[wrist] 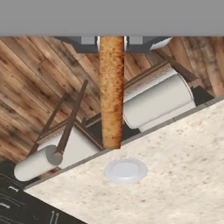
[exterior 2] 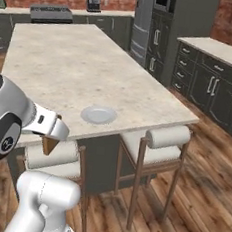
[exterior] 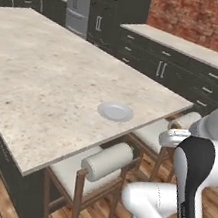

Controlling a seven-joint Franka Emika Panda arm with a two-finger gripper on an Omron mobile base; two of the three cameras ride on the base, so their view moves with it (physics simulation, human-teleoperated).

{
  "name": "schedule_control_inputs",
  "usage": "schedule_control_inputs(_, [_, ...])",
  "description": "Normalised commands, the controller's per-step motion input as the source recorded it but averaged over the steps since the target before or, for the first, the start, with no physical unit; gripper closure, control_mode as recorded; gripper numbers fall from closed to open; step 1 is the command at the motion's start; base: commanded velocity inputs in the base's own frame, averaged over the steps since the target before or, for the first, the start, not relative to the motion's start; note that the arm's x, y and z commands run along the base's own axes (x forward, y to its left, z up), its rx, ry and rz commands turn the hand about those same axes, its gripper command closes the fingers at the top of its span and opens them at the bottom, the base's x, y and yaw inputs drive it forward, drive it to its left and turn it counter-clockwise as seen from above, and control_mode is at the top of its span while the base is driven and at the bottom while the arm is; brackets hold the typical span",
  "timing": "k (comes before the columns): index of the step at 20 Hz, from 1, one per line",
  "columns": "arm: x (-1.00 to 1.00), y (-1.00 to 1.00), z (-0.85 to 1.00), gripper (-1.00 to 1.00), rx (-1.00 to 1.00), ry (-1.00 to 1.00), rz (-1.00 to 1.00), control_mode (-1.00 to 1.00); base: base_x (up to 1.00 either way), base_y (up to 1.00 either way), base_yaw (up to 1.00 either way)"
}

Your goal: Start the toaster. Once the lever pops up, take the bread to the plate on the dining counter.

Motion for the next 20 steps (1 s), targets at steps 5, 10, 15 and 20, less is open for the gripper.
schedule_control_inputs(5, [0.00,0.00,0.00,1.00,0.00,0.00,0.00,1.00,0.00,-0.81,0.29])
schedule_control_inputs(10, [0.00,0.00,0.00,1.00,0.00,0.00,0.00,1.00,0.13,-0.73,0.38])
schedule_control_inputs(15, [0.00,0.00,0.00,1.00,0.00,0.00,0.00,1.00,0.27,-0.40,0.40])
schedule_control_inputs(20, [0.00,0.00,0.00,1.00,0.00,0.00,0.00,1.00,0.04,-0.32,0.42])
